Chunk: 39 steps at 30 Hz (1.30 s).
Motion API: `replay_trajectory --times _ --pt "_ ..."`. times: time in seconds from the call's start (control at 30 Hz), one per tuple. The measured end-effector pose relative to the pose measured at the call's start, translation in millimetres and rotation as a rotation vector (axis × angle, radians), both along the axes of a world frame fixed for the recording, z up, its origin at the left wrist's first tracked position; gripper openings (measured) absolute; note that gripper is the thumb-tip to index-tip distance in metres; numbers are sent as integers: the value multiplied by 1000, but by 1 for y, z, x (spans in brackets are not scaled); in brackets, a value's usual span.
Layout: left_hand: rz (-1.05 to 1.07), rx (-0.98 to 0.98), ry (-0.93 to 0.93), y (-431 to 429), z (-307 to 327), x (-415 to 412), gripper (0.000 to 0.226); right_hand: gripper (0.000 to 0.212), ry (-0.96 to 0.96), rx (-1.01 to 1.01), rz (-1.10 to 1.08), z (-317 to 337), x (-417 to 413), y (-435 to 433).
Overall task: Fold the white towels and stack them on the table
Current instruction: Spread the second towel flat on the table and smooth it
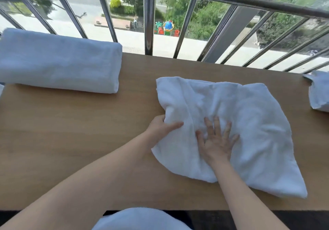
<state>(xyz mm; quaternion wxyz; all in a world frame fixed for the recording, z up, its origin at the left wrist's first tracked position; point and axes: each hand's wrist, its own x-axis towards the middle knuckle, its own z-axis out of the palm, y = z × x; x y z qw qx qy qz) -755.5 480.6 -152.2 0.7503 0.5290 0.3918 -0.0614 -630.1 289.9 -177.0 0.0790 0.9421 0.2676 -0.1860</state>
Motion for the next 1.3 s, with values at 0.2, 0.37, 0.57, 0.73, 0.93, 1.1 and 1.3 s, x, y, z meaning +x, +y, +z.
replay_trajectory --times 0.2,0.37,0.57,0.73,0.93,1.1,1.3 --pt "145 -106 -78 35 -1 -42 44 71 96 209 111 1 -52 43" --pt "69 -36 -46 34 -3 -38 65 70 96 264 179 -11 -64 43" --pt "131 -19 -108 36 -1 -52 47 67 92 327 192 -9 -56 37" --pt "49 61 -1 37 -8 -66 54 68 43 163 261 -14 -71 41" --pt "-29 420 163 49 -10 -77 36 66 43 182 251 -12 -74 54" --pt "117 249 120 59 -19 -77 29 68 17 184 227 -19 -81 58" --pt "323 -72 54 76 -12 -27 42 68 -29 244 224 -22 -89 58"
